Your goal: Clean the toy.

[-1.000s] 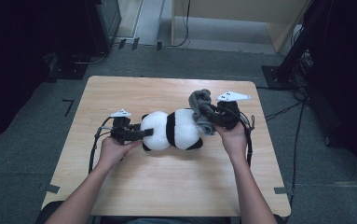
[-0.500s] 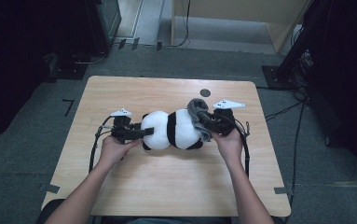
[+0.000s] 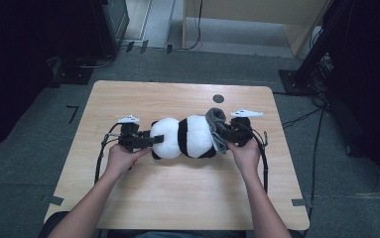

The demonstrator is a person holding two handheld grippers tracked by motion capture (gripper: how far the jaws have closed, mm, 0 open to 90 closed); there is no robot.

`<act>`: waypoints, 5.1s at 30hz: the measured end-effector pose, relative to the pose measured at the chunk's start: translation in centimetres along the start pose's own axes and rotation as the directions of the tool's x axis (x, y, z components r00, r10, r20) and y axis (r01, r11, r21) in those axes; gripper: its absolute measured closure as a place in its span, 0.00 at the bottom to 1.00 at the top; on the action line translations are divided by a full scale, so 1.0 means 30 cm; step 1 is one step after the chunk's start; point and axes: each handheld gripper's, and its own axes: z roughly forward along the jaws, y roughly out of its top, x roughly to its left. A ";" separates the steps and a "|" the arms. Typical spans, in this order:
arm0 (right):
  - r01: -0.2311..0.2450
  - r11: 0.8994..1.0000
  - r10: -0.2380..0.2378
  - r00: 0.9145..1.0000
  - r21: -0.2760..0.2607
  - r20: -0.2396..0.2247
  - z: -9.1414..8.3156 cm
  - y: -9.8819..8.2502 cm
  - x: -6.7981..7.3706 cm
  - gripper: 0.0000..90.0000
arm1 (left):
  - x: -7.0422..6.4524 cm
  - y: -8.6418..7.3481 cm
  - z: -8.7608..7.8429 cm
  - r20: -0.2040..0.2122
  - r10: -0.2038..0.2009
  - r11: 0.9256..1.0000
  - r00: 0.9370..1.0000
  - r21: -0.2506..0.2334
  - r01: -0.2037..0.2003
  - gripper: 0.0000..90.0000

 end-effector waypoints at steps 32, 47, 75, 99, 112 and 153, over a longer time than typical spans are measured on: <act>0.021 0.999 -0.019 0.997 -0.024 0.075 -0.122 0.079 -0.028 0.80 | 0.003 -0.006 -0.003 -0.001 0.026 1.000 1.000 0.001 -0.026 0.38; 0.127 0.992 -0.128 0.991 -0.025 -0.041 -0.087 0.114 0.144 0.79 | 0.005 -0.006 -0.002 0.004 0.021 1.000 1.000 -0.002 -0.021 0.38; -0.037 0.995 0.038 0.999 0.096 -0.009 0.026 -0.014 -0.018 0.80 | 0.011 -0.005 0.005 0.012 0.019 0.999 1.000 -0.026 -0.018 0.38; -0.007 1.000 0.007 1.000 -0.018 0.003 -0.128 0.071 -0.027 0.80 | 0.014 -0.003 0.000 0.015 0.041 0.999 0.999 -0.025 -0.040 0.37; 0.203 0.979 -0.201 0.974 0.019 -0.101 -0.081 0.128 0.244 0.80 | 0.000 0.001 -0.008 -0.002 0.050 0.997 0.999 -0.051 -0.050 0.33; 0.288 0.957 -0.291 0.941 -0.044 -0.175 0.046 0.132 0.433 0.81 | -0.096 -0.076 0.023 -0.035 0.187 0.979 0.982 -0.074 -0.189 0.50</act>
